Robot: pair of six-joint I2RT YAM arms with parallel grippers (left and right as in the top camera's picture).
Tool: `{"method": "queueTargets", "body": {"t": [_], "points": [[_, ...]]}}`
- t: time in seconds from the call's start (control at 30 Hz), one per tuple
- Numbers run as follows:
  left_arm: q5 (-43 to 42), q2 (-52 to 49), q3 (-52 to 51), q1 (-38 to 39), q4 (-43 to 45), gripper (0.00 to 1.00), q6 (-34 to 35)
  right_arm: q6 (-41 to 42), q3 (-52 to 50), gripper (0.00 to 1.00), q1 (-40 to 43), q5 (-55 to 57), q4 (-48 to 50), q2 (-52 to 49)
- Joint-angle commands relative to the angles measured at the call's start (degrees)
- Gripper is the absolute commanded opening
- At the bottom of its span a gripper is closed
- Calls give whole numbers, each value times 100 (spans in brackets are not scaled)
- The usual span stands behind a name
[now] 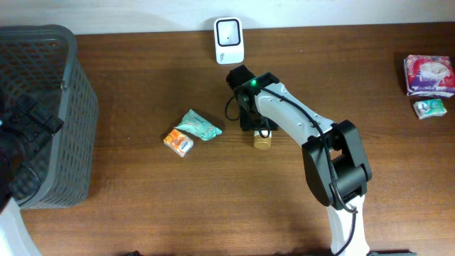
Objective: Scan the item barcode
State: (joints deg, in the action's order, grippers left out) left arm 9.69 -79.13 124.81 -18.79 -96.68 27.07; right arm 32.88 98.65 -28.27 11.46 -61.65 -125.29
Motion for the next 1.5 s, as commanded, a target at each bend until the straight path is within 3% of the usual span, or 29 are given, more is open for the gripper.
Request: {"method": "queueTargets", "body": {"t": [0.0, 0.13, 0.43, 0.53, 0.67, 0.83, 1.0, 1.2, 1.27, 1.33, 1.47], "points": [[22, 9, -2, -31, -2, 99, 48, -225, 389, 67, 15, -55, -260, 22], [20, 9, -2, -31, -2, 99, 48, -420, 743, 69, 15, -50, -446, 22], [20, 9, -2, -31, -2, 99, 48, -343, 743, 87, 15, 568, -140, 20], [20, 9, -2, -31, -2, 99, 48, -326, 743, 88, 15, 645, 275, -35], [22, 9, -2, -31, -2, 99, 48, 343, 743, 89, 15, 1261, 398, -254], [20, 9, -2, -31, -2, 99, 48, 367, 741, 88, 17, 1281, 407, -544], [22, 9, -2, -31, -2, 99, 48, 367, 739, 75, 26, 1279, 376, -820], [20, 9, -2, -31, -2, 99, 48, 367, 739, 73, 26, 1244, 166, -822], [22, 9, -2, -31, -2, 99, 48, 365, 739, 53, 26, 1104, 164, -822], [20, 9, -2, -31, -2, 99, 48, 367, 739, 42, 26, 1051, 170, -822], [20, 9, -2, -31, -2, 99, 48, 365, 739, 40, 26, 927, 208, -822]]}}
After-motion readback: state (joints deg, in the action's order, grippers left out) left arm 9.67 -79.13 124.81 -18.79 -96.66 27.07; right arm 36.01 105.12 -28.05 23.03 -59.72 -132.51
